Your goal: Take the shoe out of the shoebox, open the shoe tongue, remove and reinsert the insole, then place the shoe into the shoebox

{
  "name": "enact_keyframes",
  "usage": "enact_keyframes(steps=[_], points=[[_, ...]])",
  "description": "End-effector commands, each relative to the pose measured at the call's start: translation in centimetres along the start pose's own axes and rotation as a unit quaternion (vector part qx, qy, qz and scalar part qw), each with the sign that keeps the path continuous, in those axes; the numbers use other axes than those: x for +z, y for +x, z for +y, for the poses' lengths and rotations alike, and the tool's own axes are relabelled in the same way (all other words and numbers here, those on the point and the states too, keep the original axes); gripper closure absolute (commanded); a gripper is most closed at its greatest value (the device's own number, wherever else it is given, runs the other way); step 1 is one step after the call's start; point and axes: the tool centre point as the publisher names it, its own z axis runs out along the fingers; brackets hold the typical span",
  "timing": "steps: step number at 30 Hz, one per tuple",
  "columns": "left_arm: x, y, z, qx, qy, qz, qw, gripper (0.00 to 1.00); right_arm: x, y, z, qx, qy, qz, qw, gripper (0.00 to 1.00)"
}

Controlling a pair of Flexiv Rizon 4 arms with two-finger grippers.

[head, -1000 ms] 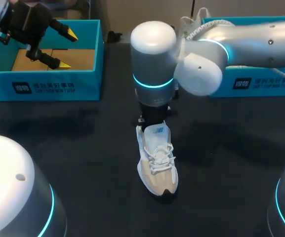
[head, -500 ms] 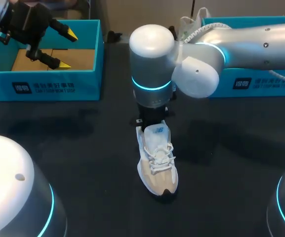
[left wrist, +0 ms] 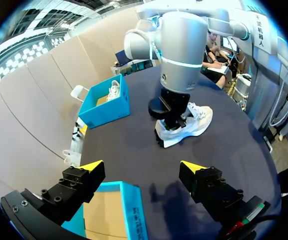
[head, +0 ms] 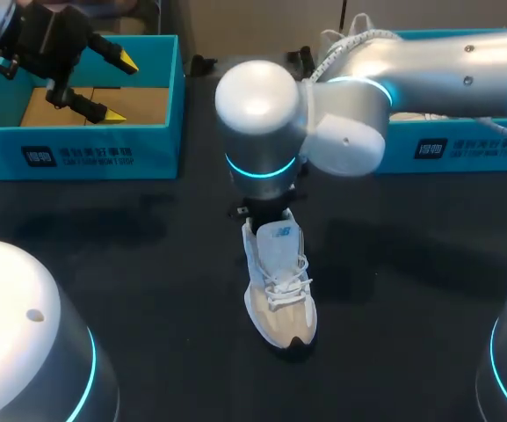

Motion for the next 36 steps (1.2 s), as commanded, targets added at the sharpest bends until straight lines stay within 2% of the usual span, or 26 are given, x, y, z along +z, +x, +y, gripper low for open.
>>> enact_keyframes(steps=[1, 5, 11, 15, 18, 25, 29, 33, 36], points=[[0.0, 0.0, 0.0, 0.000, -0.002, 0.001, 1.000, 0.00, 1.2, 0.5, 0.1, 0.001, -0.004, -0.001, 1.000, 1.00], [0.0, 0.0, 0.0, 0.000, -0.002, 0.001, 1.000, 0.00, 1.4, 0.5, 0.2, 0.001, -0.003, -0.003, 1.000, 1.00], [0.0, 0.0, 0.0, 0.000, -0.002, 0.001, 1.000, 0.00, -0.4, -0.2, 1.1, 0.007, -0.040, -0.027, 0.999, 1.00], [0.0, 0.0, 0.0, 0.000, -0.002, 0.001, 1.000, 0.00, 0.1, -0.3, 1.7, -0.002, -0.068, -0.027, 0.997, 1.00], [0.0, 0.0, 0.0, 0.000, -0.002, 0.001, 1.000, 0.00, 0.8, -0.1, 1.8, -0.006, -0.071, -0.026, 0.997, 1.00], [0.0, 0.0, 0.0, 0.000, -0.002, 0.001, 1.000, 0.00, 2.4, 0.4, 1.1, -0.014, -0.066, -0.023, 0.997, 1.00], [0.0, 0.0, 0.0, 0.000, -0.002, 0.001, 1.000, 0.00, 3.1, 0.4, 0.4, -0.011, -0.047, -0.024, 0.999, 1.00], [0.0, 0.0, 0.0, 0.000, -0.002, 0.001, 1.000, 0.00, 2.1, 0.1, 0.0, -0.021, -0.014, -0.032, 0.999, 1.00], [0.0, 0.0, 0.0, 0.000, -0.002, 0.001, 1.000, 0.00, 0.8, -0.4, -0.2, -0.024, -0.011, -0.037, 0.999, 1.00]])
